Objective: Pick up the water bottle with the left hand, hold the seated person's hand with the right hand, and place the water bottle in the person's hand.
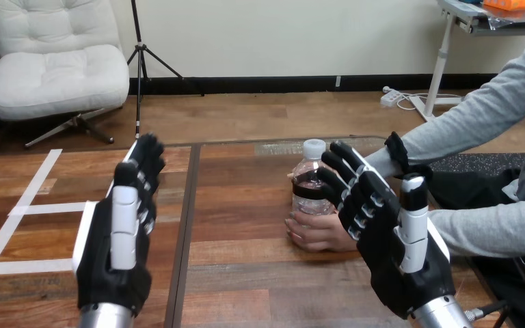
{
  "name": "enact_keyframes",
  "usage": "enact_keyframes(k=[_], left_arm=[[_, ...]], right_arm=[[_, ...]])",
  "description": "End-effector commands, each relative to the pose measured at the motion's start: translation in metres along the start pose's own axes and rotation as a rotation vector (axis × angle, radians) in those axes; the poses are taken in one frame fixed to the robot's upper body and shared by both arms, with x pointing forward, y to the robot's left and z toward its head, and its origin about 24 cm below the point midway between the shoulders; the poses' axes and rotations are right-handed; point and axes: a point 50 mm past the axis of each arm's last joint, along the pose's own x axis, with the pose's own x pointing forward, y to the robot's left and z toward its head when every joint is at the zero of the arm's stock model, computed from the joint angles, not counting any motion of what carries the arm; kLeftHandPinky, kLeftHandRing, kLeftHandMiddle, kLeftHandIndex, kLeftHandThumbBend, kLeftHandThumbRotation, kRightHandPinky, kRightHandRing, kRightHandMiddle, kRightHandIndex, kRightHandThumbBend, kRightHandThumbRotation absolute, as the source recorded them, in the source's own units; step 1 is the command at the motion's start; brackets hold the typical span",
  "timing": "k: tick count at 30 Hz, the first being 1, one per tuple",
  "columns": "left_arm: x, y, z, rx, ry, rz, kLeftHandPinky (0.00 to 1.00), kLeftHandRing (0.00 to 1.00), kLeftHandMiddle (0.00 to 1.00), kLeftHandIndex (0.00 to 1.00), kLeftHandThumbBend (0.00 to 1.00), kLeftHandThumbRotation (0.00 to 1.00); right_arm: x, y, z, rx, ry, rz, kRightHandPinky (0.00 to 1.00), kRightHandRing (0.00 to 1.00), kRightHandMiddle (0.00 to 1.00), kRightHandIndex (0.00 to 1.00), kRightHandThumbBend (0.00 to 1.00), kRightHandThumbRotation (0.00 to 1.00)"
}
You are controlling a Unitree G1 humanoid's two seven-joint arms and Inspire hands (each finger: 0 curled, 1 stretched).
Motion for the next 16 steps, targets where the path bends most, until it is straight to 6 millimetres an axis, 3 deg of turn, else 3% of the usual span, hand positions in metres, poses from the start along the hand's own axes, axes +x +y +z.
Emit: enact_keyframes(k=[1,16], left_arm=[[0.0109,-0.0137,0.0305,0.02,-0.175,-0.065,1.0,0.98,0.96,0.94,0.73,0.97],[0.0108,-0.0155,0.0334,0.016,-0.185,-0.064,1.0,0.98,0.96,0.95,0.72,0.96]], right_arm=[[0.0183,0.0117,0.0395,-0.008,-0.193,0.057,1.0,0.97,0.96,0.94,0.95,1.0],[0.0188,0.0095,0.0432,0.007,-0.208,0.041,1.0,0.97,0.95,0.96,0.91,1.0]])
